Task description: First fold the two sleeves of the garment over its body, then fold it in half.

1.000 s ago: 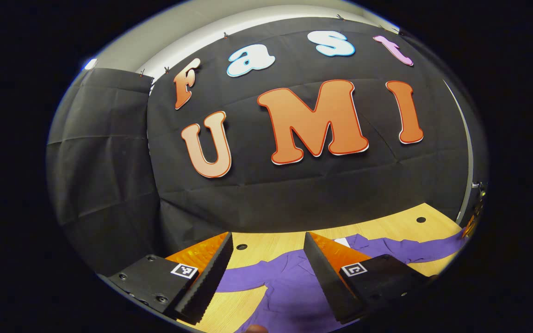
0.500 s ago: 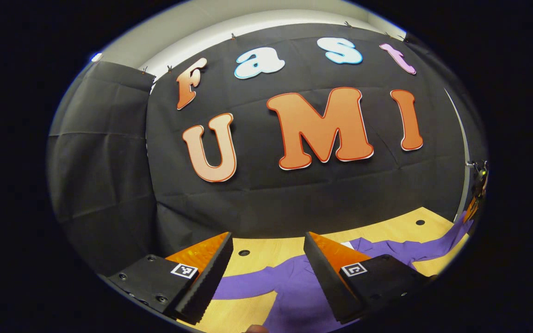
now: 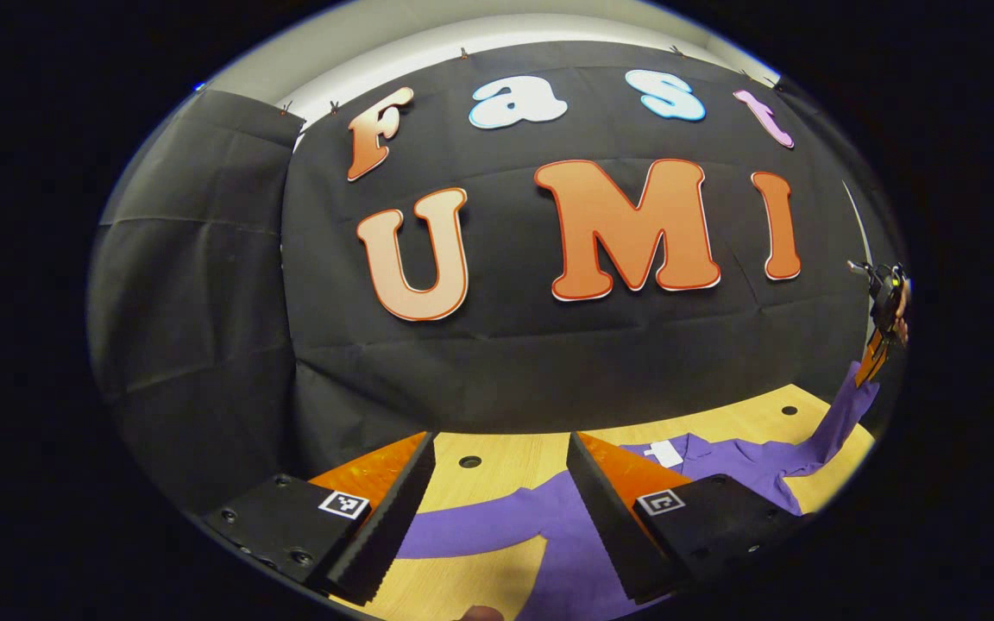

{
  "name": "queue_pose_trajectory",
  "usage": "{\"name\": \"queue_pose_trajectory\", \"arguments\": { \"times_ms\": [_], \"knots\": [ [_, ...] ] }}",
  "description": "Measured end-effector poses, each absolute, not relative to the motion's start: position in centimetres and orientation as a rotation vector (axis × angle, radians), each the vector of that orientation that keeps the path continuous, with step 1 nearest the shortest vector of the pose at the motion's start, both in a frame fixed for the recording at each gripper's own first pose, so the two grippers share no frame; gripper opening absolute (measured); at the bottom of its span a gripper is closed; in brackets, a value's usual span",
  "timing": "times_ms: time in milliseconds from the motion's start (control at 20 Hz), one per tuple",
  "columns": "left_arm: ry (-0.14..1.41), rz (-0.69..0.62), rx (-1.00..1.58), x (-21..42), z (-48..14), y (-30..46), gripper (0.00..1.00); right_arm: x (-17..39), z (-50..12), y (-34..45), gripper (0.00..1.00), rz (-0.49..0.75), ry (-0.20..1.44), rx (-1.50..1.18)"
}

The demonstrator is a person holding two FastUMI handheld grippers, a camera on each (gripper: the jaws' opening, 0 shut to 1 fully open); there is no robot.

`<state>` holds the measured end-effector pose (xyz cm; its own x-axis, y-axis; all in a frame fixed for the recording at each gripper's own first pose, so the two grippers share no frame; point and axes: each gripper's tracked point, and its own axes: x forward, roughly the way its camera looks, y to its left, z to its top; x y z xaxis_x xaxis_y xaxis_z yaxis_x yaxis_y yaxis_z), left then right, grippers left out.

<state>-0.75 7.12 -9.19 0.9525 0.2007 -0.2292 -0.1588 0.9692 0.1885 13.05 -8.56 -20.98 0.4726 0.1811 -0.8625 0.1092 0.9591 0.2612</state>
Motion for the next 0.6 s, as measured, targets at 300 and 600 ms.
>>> {"name": "queue_pose_trajectory", "arguments": {
  "times_ms": [300,600],
  "knots": [
    [0.278,0.207,0.154,-1.3,-10.5,12.2,0.97,13.3,-16.6,1.3,0.04,0.175,1.036,0.249],
    [0.303,0.233,0.168,-1.8,-11.7,17.4,0.96,13.1,-14.5,11.9,0.04,0.304,1.018,0.184]
  ]
}}
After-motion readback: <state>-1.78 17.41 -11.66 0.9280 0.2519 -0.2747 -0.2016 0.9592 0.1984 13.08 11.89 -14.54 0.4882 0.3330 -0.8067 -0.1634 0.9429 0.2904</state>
